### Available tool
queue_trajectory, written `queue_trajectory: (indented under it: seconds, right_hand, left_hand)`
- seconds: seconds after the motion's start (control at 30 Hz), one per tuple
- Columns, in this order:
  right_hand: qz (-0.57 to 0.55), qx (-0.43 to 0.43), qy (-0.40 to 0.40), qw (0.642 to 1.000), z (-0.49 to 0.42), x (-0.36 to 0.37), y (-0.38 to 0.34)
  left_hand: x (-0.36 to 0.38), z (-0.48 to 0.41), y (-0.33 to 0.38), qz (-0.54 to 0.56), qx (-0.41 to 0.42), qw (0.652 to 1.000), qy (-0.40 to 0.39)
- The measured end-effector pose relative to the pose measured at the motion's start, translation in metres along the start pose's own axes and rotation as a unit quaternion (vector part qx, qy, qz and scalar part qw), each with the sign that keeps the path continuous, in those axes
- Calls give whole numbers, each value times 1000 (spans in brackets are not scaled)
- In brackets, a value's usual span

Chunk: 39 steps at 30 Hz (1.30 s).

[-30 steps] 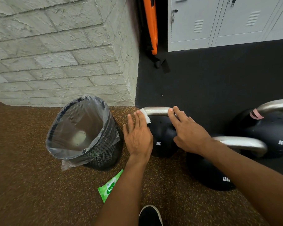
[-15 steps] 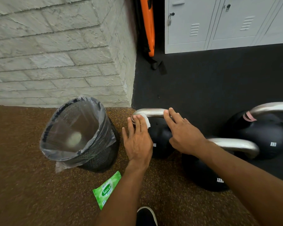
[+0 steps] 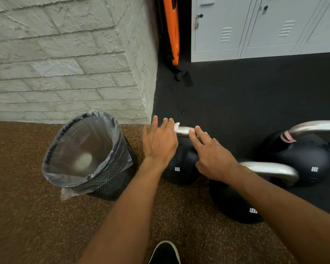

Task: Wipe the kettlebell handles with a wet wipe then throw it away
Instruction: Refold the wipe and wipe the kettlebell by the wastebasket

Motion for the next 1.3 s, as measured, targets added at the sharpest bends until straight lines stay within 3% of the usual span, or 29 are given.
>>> queue_trajectory:
  seconds: [0.13,0.33,0.5,0.7,0.8,0.93,1.3]
  right_hand:
    - [3,1,-6,1000,0,-1,1]
    - [1,-3,-8,1000,1,0,2]
    - [-3,-3,-5,1000,0,-1,2]
    - [-12,-4,-11,1000,0,-1,2]
    - [-7,-7,-9,1000,0,-2,3]
    - [-6,-6,-8,1000,1,-2,2]
    - [-1,2,-12,1000,1,-5,1]
  left_hand:
    - [-3,-22,-8,23,2,997,-70]
    - [-8,-21,-11,44,31,997,-60]
    - [0,-47,-24,136,35,973,-184]
    - [6,-57,-23,154,62,958,-235]
    - [1,-47,-26,179,62,963,-194]
    - [-5,-14,-20,88,125,987,-46]
    - [-14,17,-7,-35,136,990,1]
Point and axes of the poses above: each hand's wrist, its own z-axis away from the middle knuckle, its own x-axis out of the palm, y = z × x, the point moved 5 cm from there along -z, towards the middle knuckle, and after that the axes turned 8 degrees about y, right-handed, at the moved point
